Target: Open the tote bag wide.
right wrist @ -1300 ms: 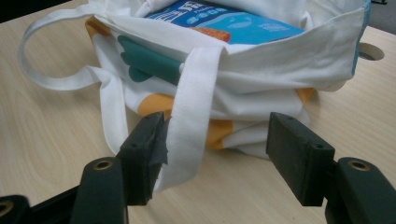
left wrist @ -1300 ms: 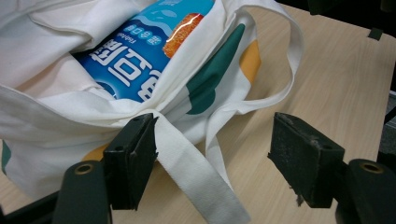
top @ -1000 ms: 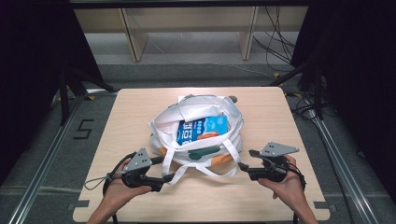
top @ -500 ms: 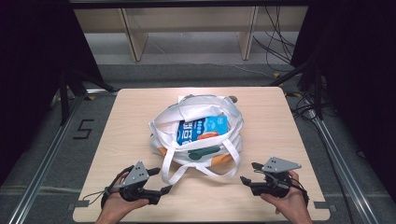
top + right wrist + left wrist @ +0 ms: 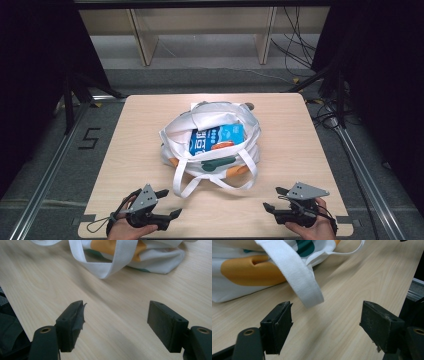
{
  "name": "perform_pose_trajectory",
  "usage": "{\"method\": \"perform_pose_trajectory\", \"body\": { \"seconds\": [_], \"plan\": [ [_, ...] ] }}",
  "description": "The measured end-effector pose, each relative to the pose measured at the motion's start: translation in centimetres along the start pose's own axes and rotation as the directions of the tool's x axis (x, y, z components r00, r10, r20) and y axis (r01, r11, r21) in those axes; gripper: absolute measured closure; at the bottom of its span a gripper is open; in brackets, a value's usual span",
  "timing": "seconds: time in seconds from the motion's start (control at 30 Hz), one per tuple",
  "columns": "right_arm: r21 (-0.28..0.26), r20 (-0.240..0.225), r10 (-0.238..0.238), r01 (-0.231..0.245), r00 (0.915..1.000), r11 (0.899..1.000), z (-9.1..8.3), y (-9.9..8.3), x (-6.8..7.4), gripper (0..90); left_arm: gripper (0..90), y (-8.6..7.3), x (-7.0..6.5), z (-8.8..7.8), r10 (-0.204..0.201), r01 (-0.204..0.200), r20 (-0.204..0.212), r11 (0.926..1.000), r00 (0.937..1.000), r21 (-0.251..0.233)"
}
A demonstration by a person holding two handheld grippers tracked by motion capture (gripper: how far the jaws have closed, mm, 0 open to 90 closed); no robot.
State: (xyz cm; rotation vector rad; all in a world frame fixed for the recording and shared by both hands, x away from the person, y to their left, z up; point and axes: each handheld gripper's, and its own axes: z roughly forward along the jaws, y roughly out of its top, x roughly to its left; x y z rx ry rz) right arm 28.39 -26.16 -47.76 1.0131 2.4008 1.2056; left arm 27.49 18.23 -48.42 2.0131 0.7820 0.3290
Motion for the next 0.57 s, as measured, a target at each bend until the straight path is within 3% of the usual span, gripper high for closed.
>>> {"method": "perform_pose_trajectory", "body": {
  "seconds": [0.1, 0.13, 0.17, 0.2, 0.27, 0.3, 0.37, 0.4, 0.47, 0.57],
  "plan": [
    [-0.005, 0.013, -0.009, 0.009, 0.9999, 1.0, -0.03, -0.2, -0.05, 30.6, 24.4, -0.16, 0.06, 0.04, -0.007, 0.007, -0.005, 1.0, 1.0, 0.004],
    [0.006, 0.021, 0.037, -0.037, 0.9991, 0.999, -0.16, -0.33, 0.27, 30.5, 24.1, -0.2, 0.02, 0.05, -0.009, 0.009, -0.011, 0.9999, 0.9999, 0.007],
    [0.006, 0.021, 0.037, -0.037, 0.9991, 0.999, -0.16, -0.33, 0.27, 30.5, 24.1, -0.2, 0.02, 0.05, -0.009, 0.009, -0.011, 0.9999, 0.9999, 0.007],
    [-0.001, 0.01, 0.0, 0.0, 0.9999, 1.0, 0.0, -0.35, -0.14, 30.5, 24.0, -0.25, 0.06, 0.21, -0.013, 0.013, -0.003, 0.9999, 0.9999, -0.001],
    [-0.003, 0.027, 0.0, 0.0, 0.9996, 1.0, -0.02, -0.38, -0.09, 30.5, 23.9, -0.27, 0.06, 0.21, -0.014, 0.014, -0.005, 0.9999, 0.9999, 0.0],
    [0.008, 0.02, 0.01, -0.01, 0.9997, 1.0, -0.04, -0.38, -0.04, 30.4, 23.9, -0.2, 0.39, 0.1, 0.023, -0.023, -0.004, 0.9996, 0.9997, 0.019],
    [0.01, 0.025, 0.003, -0.003, 0.9997, 1.0, 0.03, -0.41, -0.03, 30.4, 23.6, -0.24, 0.36, 0.16, 0.014, -0.014, -0.01, 0.9999, 0.9999, 0.007],
    [0.003, 0.024, -0.005, 0.004, 0.9997, 1.0, 0.08, -0.41, -0.07, 30.4, 23.6, -0.31, 0.22, 0.2, -0.015, 0.015, -0.014, 0.9999, 0.9998, 0.007],
    [0.005, 0.035, -0.009, 0.009, 0.9994, 1.0, 0.11, -0.45, -0.11, 30.2, 23.6, -0.3, 0.45, 0.13, 0.009, -0.008, -0.023, 0.9995, 0.9997, 0.031],
    [0.012, 0.023, 0.002, -0.002, 0.9997, 1.0, 0.17, -0.48, -0.15, 30.1, 23.4, -0.32, 0.47, 0.19, 0.0, 0.001, -0.014, 0.9999, 0.9999, 0.017]
  ]
}}
